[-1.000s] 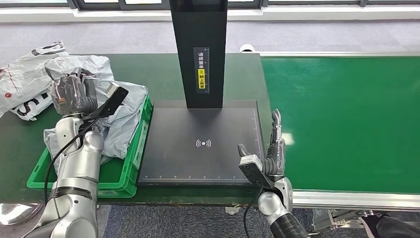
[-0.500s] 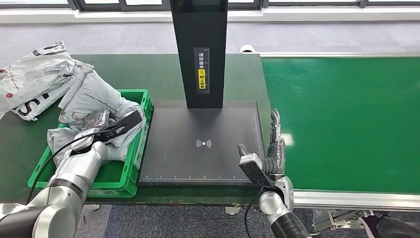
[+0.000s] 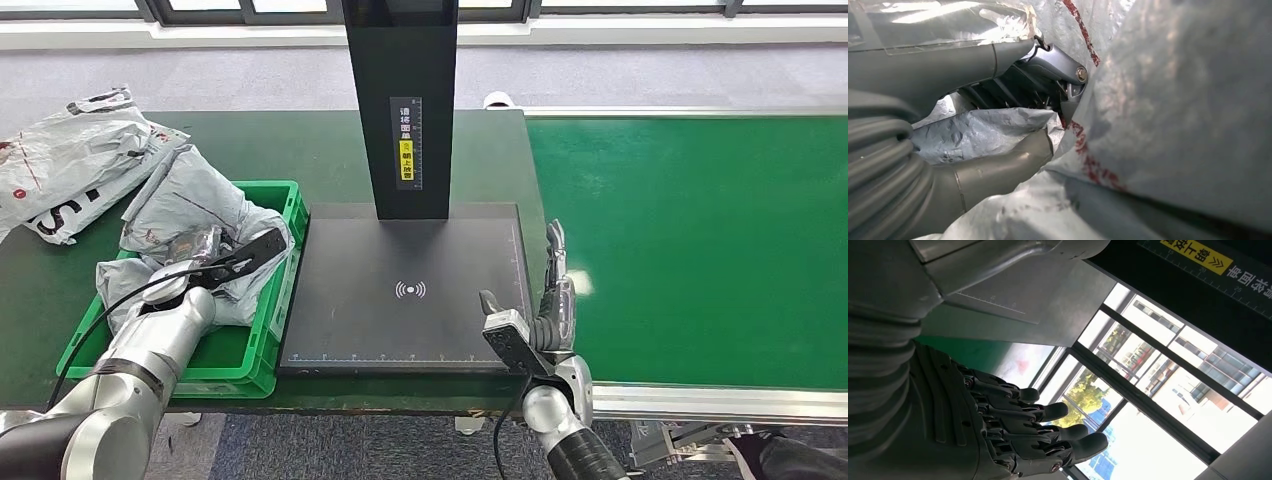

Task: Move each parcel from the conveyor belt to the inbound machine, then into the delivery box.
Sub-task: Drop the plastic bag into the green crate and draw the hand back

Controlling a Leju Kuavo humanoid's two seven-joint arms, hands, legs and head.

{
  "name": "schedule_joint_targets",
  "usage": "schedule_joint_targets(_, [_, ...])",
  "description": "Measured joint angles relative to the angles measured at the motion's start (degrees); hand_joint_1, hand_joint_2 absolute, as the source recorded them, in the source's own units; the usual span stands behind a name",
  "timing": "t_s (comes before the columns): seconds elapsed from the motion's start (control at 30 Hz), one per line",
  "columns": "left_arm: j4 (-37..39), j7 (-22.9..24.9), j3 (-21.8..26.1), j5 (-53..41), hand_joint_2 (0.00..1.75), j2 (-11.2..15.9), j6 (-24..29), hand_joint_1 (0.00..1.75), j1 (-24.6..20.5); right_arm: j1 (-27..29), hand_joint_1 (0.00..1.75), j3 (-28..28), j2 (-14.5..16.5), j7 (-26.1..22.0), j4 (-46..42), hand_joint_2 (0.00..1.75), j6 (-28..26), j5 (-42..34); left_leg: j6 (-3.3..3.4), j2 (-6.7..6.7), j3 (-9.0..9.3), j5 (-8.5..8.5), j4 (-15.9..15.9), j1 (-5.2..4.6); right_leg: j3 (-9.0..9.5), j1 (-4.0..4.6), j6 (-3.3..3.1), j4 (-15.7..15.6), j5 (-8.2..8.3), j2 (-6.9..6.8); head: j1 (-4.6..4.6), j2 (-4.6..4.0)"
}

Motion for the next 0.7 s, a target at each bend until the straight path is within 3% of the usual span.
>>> schedule_joint_targets(0.03, [0.0, 0.1, 0.0, 0.0, 1.75, 0.0, -0.1, 0.00, 0.0, 0.0, 0.00, 0.0, 0.0, 0.0, 0.0, 1.75, 0.0, 0.0, 0.00, 0.00, 0.00, 0.00, 0.0, 0.00, 0.00, 0.00, 0.00, 0.0, 0.00, 0.00, 0.00, 0.00])
schedule_joint_targets(0.17, [0.1, 0.7, -0.1, 0.4, 1.75, 0.0, 0.2, 0.00, 0.0, 0.0, 0.00, 0.0, 0.0, 0.2, 0.0, 1.75, 0.0, 0.2, 0.00, 0.00, 0.02, 0.00, 0.0, 0.00, 0.01, 0.00, 0.00, 0.0, 0.00, 0.00, 0.00, 0.00])
schedule_joint_targets(0.23, [-0.3, -0.4, -0.1, 4.1, 0.87, 0.0, 5.5, 0.00, 0.2, 0.8, 0.00, -0.5, -0.1, 1.3, -1.3, 1.75, 0.5, 0.7, 0.00, 0.01, 0.04, 0.00, 0.0, 0.00, 0.01, 0.00, 0.00, 0.0, 0.00, 0.01, 0.00, 0.00])
schedule_joint_targets(0.3, [-1.3, -4.6, 0.2, 10.8, 0.00, -0.3, 13.8, 0.00, 0.6, 2.0, 0.00, -1.3, -0.3, 2.4, -3.3, 1.75, 1.1, 1.2, -0.01, 0.02, 0.01, 0.02, 0.0, 0.01, -0.01, 0.01, 0.00, 0.0, 0.01, 0.01, 0.00, 0.00])
schedule_joint_targets(0.4, [-4.3, -16.7, 1.5, 24.9, 0.00, -1.0, 23.0, 0.00, 0.9, 3.3, 0.00, -1.9, -0.4, 2.5, -4.9, 1.75, 1.5, 1.5, -0.01, 0.00, -0.06, 0.02, 0.0, 0.01, -0.05, 0.02, 0.00, 0.0, 0.01, 0.00, 0.00, 0.00])
schedule_joint_targets(0.5, [-9.2, -31.2, 3.1, 44.0, 0.00, -1.8, 28.4, 0.00, 1.6, 3.6, 0.00, -2.0, -0.5, 0.9, -5.2, 1.75, 1.4, 0.6, -0.02, 0.06, -0.08, -0.01, 0.0, 0.01, -0.08, 0.01, 0.00, 0.0, 0.01, 0.03, 0.00, 0.00])
schedule_joint_targets(0.57, [-12.0, -34.8, 3.3, 51.0, 0.00, -2.0, 29.9, 0.00, 2.2, 3.5, 0.00, -2.0, -0.5, 0.0, -5.1, 1.75, 1.2, -0.2, -0.02, 0.07, -0.08, -0.03, 0.0, 0.01, -0.12, 0.01, -0.01, 0.0, 0.00, 0.05, 0.00, 0.00])
schedule_joint_targets(0.7, [-15.5, -35.9, 3.4, 54.1, 0.00, -2.0, 30.7, 0.00, 3.5, 3.0, 0.00, -2.0, -0.5, -0.4, -4.6, 1.75, 1.1, -0.9, -0.02, 0.00, -0.16, -0.03, 0.0, 0.02, -0.16, 0.02, -0.02, 0.0, -0.02, -0.03, 0.00, 0.00])
